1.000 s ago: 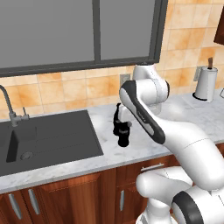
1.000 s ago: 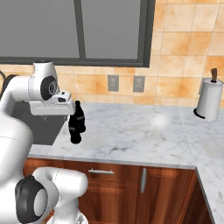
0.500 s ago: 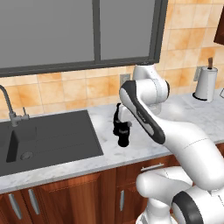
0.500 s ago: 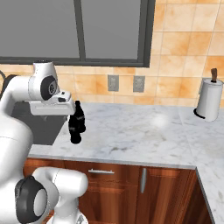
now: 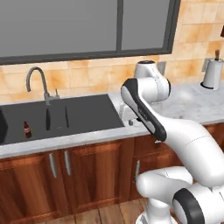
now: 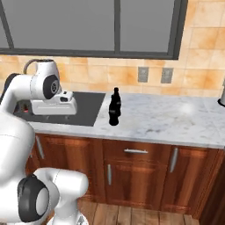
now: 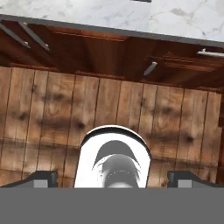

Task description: Place the large bottle from the dining counter next to the other large bottle outside the sink, and place the small bottle from the dining counter next to the other small bottle inside the sink.

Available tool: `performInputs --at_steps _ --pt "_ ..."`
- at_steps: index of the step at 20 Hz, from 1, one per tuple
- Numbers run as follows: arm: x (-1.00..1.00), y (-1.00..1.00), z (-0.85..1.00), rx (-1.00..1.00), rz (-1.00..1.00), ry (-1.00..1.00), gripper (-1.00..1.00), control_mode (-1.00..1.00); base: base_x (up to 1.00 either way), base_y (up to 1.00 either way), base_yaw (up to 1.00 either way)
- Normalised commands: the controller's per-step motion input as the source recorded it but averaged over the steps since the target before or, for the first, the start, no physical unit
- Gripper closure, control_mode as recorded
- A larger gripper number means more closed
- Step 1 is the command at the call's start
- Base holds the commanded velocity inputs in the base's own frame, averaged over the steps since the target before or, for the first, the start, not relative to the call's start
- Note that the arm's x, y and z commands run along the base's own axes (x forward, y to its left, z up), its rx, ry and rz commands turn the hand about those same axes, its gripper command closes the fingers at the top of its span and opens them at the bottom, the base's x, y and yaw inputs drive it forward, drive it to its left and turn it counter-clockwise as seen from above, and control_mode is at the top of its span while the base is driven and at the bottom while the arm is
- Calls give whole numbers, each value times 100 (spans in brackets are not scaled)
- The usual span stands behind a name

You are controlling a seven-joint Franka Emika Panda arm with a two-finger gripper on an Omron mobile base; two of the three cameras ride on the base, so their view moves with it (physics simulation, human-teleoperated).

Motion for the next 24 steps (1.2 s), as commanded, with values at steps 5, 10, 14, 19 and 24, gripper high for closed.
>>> performInputs --at_steps 5,10,14,19,24 --pt "0 0 0 0 0 0 -100 100 -56 100 28" --pt "0 0 0 0 0 0 -100 100 -18 97 61" --pt "0 0 0 0 0 0 -100 100 0 64 77" --pt "0 0 0 0 0 0 -100 100 40 20 79" --pt "0 0 0 0 0 0 -100 100 91 8 74"
